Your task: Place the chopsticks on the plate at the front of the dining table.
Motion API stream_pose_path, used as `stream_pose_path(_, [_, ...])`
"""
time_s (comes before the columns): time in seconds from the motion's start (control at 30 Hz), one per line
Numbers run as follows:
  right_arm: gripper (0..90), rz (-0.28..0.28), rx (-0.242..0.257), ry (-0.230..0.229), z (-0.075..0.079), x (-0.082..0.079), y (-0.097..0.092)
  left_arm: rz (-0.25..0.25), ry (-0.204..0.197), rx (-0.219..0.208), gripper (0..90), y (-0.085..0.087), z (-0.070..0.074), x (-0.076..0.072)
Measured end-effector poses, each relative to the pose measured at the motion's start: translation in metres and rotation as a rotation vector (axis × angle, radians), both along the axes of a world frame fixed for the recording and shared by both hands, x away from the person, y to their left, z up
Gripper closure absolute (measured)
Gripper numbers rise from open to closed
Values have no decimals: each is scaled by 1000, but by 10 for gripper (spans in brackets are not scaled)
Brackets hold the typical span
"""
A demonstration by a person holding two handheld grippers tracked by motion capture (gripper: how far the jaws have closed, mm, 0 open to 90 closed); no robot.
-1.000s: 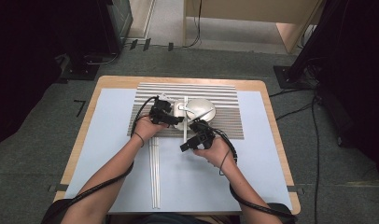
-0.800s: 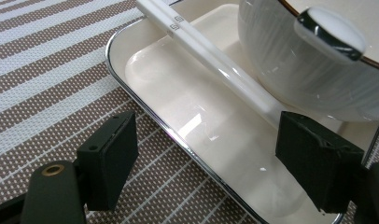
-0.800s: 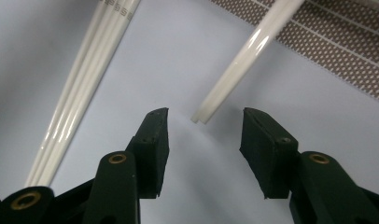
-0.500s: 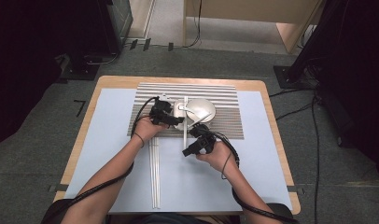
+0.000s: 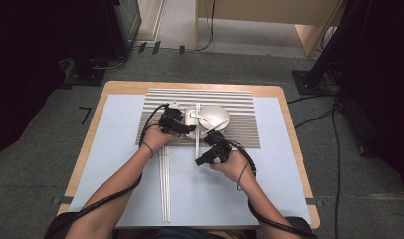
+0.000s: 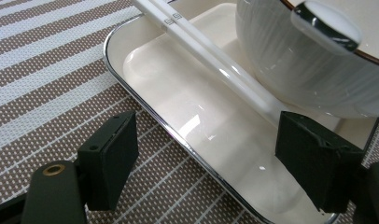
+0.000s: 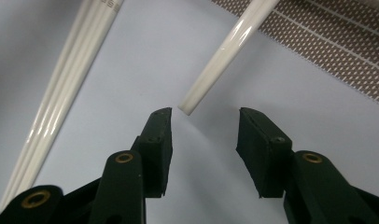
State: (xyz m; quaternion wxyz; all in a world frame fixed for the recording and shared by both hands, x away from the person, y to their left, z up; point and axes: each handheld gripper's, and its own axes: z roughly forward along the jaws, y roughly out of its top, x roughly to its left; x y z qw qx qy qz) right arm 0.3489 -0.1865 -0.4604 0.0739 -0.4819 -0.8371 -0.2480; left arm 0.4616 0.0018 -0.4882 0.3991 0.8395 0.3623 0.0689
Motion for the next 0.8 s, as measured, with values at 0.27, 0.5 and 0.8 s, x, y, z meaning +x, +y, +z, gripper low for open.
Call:
stream_pose_path(0.27, [470,25,23,-43,1,-3,-10,-14,6,18,211,8,7,-5])
stream_pose_path(0.5, [431,42,45,-76,2,-4,-19,-19,17,11,212,15,12,-11])
stream_pose_path(0.8, [349,51,64,-134,5,-4,-29,-35,41,19,224,23,10,-21])
